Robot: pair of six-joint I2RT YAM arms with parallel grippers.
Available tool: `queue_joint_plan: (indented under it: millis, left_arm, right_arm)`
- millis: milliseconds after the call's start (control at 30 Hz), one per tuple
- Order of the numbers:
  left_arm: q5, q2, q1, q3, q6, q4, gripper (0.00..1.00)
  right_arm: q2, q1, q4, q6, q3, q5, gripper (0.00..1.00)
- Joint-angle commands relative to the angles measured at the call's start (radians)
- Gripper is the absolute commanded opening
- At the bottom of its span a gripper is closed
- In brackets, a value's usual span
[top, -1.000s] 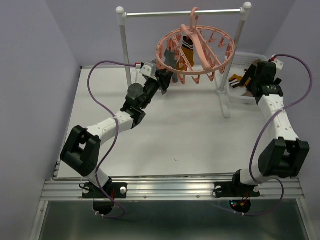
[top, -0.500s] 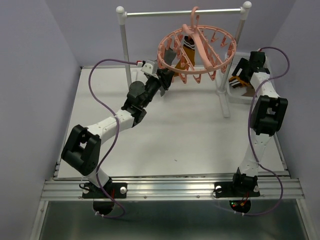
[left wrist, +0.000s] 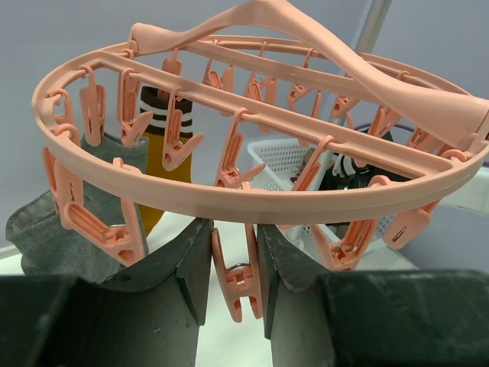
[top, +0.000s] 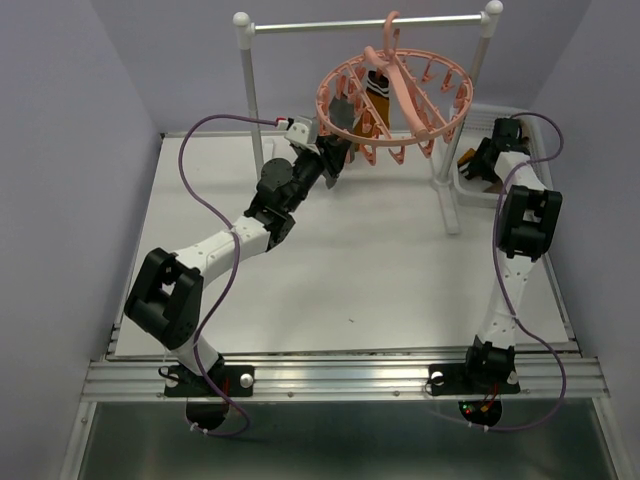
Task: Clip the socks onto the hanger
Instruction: Pick up the sock from the bin.
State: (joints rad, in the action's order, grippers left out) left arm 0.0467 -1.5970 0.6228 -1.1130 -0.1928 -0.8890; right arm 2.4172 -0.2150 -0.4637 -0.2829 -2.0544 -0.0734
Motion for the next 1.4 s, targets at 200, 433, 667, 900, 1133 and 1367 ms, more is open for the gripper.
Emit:
queue_joint_plan:
  millis: [200, 433, 667, 900, 1133, 1367]
  left_arm:
    - [-0.036, -0.011, 0.014, -0.059, -0.005, -0.011, 0.00]
    - [-0.036, -0.020, 0.018, -0.077, -0.002, -0.002, 0.00]
    - [-0.036, -0.023, 0.020, -0.082, 0.003, 0.002, 0.00]
    - [-0.036, -0.021, 0.020, -0.084, 0.004, 0.002, 0.00]
    - [-0.034, -0.026, 0.023, -0.093, -0.008, 0.009, 0.00]
    - [-0.031, -0.032, 0.026, -0.096, -0.005, 0.021, 0.00]
  right_arm:
    - [0.026, 0.002, 0.068, -0.047, -0.069, 0.130, 0.40]
    - [-0.006, 0.002, 0.146, -0.047, -0.034, 0.138, 0.01]
    - [-0.223, 0.002, 0.358, -0.016, 0.218, 0.090, 0.01]
    - [-0.441, 0.002, 0.490, 0.103, 0.451, 0.015, 0.01]
    - [-0.593, 0.002, 0.467, 0.228, 0.540, -0.040, 0.01]
    - [-0.626, 0.032, 0.244, 0.344, 0.425, -0.628, 0.01]
